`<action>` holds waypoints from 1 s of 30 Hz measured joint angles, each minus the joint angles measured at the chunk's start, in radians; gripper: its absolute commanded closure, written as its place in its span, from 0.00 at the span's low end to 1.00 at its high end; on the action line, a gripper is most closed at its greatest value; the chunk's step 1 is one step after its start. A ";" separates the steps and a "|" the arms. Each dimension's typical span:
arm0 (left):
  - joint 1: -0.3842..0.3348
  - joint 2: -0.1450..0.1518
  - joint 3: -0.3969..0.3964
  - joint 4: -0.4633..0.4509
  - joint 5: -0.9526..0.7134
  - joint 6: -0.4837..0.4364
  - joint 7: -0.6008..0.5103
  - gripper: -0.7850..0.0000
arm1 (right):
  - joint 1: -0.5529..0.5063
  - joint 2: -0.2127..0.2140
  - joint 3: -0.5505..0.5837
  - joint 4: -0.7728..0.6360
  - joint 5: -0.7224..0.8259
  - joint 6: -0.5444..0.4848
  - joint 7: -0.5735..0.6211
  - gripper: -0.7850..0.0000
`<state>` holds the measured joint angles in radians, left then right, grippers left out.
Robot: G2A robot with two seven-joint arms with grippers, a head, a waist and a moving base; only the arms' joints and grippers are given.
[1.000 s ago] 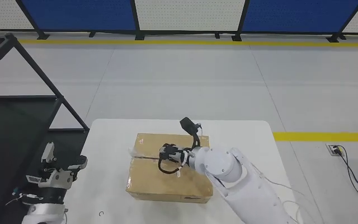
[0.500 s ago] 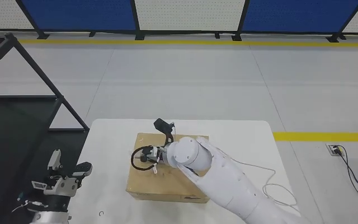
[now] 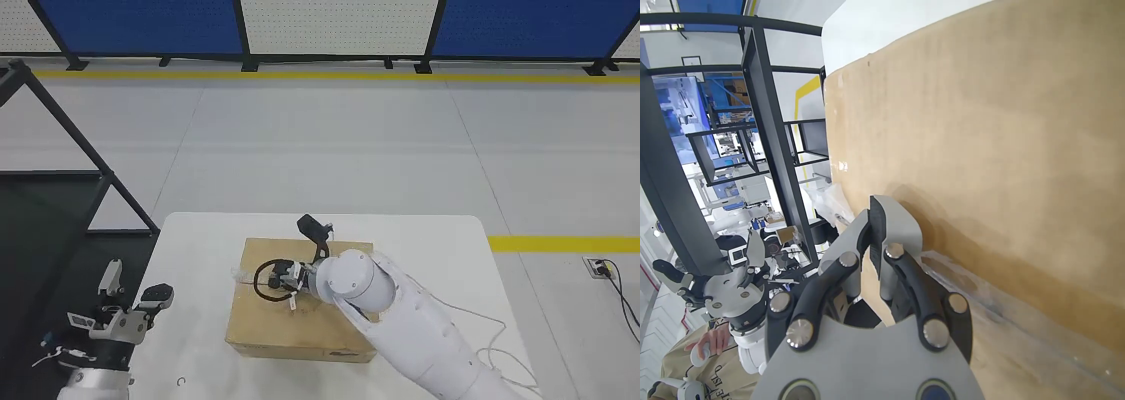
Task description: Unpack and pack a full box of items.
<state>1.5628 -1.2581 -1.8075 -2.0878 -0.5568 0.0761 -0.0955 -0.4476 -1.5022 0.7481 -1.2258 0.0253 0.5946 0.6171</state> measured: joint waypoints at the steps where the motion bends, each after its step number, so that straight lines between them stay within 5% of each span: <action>1: -0.004 0.000 0.003 0.000 0.002 0.002 -0.001 0.00 | -0.014 0.008 0.012 -0.022 -0.017 0.019 0.005 1.00; 14: -0.039 -0.002 0.037 -0.002 0.027 0.012 0.005 0.00 | -0.247 0.121 0.236 -0.326 -0.221 0.202 0.096 1.00; 30: -0.063 -0.005 0.074 -0.014 0.067 0.020 0.028 0.00 | -0.423 0.183 0.427 -0.476 -0.268 0.174 0.109 1.00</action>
<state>1.5002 -1.2627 -1.7334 -2.1016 -0.4900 0.0959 -0.0676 -0.8707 -1.3196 1.1755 -1.7019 -0.2429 0.7690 0.7264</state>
